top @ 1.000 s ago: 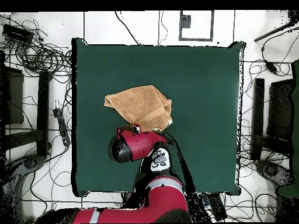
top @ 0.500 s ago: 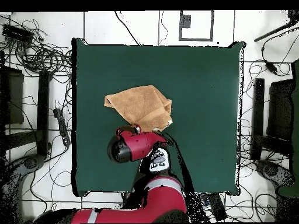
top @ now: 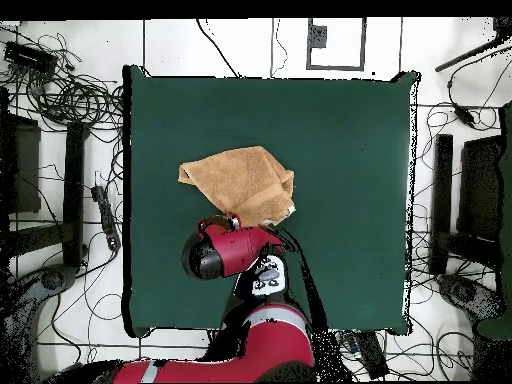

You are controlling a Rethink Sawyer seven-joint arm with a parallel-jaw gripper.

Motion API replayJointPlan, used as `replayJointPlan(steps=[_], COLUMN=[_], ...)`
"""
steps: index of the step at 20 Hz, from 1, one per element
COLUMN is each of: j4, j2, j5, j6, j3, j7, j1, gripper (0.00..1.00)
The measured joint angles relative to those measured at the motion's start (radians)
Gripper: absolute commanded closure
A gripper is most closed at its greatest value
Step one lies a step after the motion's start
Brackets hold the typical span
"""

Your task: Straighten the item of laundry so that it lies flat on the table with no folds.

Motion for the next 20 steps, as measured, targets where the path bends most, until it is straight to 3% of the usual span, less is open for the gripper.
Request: replayJointPlan(steps=[20], j4=[0.056], j2=[-0.015], j5=[0.111], j6=[-0.001], j3=[-0.008], j7=[0.0], j1=[0.097], gripper=[1.0])
